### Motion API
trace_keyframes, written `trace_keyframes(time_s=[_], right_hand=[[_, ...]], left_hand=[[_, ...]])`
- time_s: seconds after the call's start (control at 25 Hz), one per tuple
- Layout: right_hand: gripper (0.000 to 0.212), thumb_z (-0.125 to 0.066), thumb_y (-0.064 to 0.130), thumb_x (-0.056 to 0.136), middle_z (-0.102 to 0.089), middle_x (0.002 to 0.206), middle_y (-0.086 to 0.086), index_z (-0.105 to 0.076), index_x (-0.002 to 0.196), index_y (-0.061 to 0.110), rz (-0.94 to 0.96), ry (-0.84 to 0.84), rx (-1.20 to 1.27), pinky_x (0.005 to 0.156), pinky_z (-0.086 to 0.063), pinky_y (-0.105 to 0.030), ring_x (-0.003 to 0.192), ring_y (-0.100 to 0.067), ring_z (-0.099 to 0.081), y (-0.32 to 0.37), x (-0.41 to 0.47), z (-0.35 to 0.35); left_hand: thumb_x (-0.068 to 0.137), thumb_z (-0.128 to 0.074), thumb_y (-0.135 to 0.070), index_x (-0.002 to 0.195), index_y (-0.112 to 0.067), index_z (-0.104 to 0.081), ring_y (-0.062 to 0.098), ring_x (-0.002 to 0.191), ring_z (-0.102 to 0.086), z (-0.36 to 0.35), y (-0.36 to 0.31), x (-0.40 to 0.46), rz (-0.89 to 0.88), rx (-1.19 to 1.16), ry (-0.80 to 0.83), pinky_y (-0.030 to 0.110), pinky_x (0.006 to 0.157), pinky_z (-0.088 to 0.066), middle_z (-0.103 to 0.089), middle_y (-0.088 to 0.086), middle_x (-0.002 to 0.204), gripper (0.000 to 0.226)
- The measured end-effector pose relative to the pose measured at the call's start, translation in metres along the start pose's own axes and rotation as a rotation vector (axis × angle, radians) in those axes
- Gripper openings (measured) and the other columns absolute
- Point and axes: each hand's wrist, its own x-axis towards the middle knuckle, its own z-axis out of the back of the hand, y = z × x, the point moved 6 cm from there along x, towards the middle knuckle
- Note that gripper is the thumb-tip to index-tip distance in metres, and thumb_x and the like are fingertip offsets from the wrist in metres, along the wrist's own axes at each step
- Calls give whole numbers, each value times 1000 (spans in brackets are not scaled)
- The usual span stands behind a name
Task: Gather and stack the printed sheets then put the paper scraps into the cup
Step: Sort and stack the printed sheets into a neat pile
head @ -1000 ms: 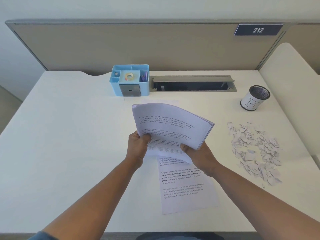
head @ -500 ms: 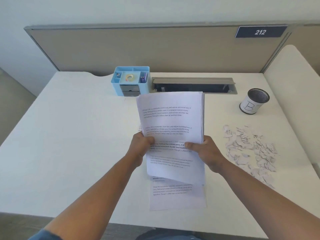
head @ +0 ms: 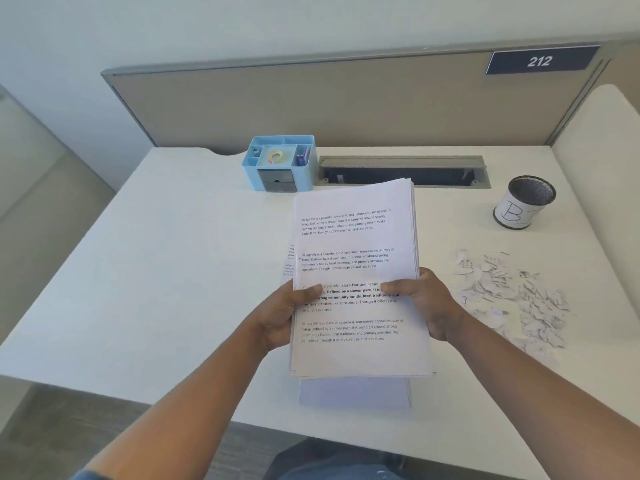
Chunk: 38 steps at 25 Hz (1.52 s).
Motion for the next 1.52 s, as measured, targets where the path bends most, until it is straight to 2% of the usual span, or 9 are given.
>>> trace_keyframes(time_s=[0.48, 0.68, 0.76, 0.84, 0.96, 1.12, 1.24, 1.4, 1.52], right_hand=[[25, -68, 8, 94, -77, 113, -13, -69, 118, 9, -119, 40, 45, 91, -59, -49, 102, -34, -74, -23, 17, -21], [18, -62, 14, 95, -67, 110, -8, -67, 113, 13, -178, -276, -63, 79, -61, -40, 84, -24, -66, -56, 26, 13], [35, -61, 12, 92, -58, 127, -6, -61, 127, 16, -197, -430, -246, 88, -58, -44, 96, -22, -61, -65, 26, 29], [53, -61, 12, 90, -49, 138, -5, -50, 142, 16, -222, -484, -357, 83, -49, -40, 106, -25, -56, -70, 25, 34], [66, -62, 11, 86, -55, 128, -6, -42, 149, 14, -274, -483, -334, 72, -45, -33, 97, -24, -56, -78, 26, 34], [75, -69, 16, 75, -54, 114, -7, -42, 146, 12, -395, -428, -299, 74, -50, -37, 90, -27, -54, -90, 28, 28], [63, -72, 10, 77, -58, 101, -5, -49, 136, 2, -409, -390, -278, 68, -39, -32, 78, -26, -51, -97, 28, 24], [24, -70, 5, 87, -72, 109, -8, -62, 110, 7, -381, -338, -307, 66, -46, -30, 85, -23, -64, -100, 24, 17], [22, -67, 4, 86, -62, 98, -4, -58, 106, 10, -300, -375, -389, 67, -42, -30, 76, -21, -53, -101, 24, 16]], left_hand=[[98, -63, -5, 136, -8, -61, 44, 121, -65, 39, -2, 5, 11, 164, -126, 68, 102, -48, -68, 21, 132, 39], [100, -61, -3, 134, -8, -63, 44, 118, -67, 76, 19, 12, 65, 204, -190, 68, 102, -48, -70, 21, 128, 34], [100, -61, -3, 134, -8, -62, 44, 116, -68, 93, 30, 13, 106, 217, -238, 68, 101, -49, -71, 21, 126, 34], [100, -60, -2, 134, -7, -62, 45, 114, -68, 105, 40, 13, 145, 219, -271, 68, 101, -49, -71, 21, 125, 34], [99, -61, -1, 133, -6, -62, 46, 113, -69, 113, 50, 13, 180, 214, -296, 69, 99, -50, -72, 22, 124, 34], [99, -61, 0, 132, -7, -63, 46, 112, -69, 116, 58, 15, 195, 210, -317, 69, 99, -50, -73, 21, 122, 34], [99, -61, -1, 132, -8, -64, 45, 112, -70, 117, 59, 16, 202, 217, -314, 68, 98, -51, -73, 20, 122, 33], [99, -61, -1, 130, -8, -64, 44, 112, -70, 115, 59, 16, 194, 216, -309, 66, 98, -52, -73, 19, 121, 32], [99, -61, -1, 131, -8, -64, 44, 112, -69, 116, 61, 15, 191, 214, -308, 67, 100, -50, -73, 20, 122, 33]])
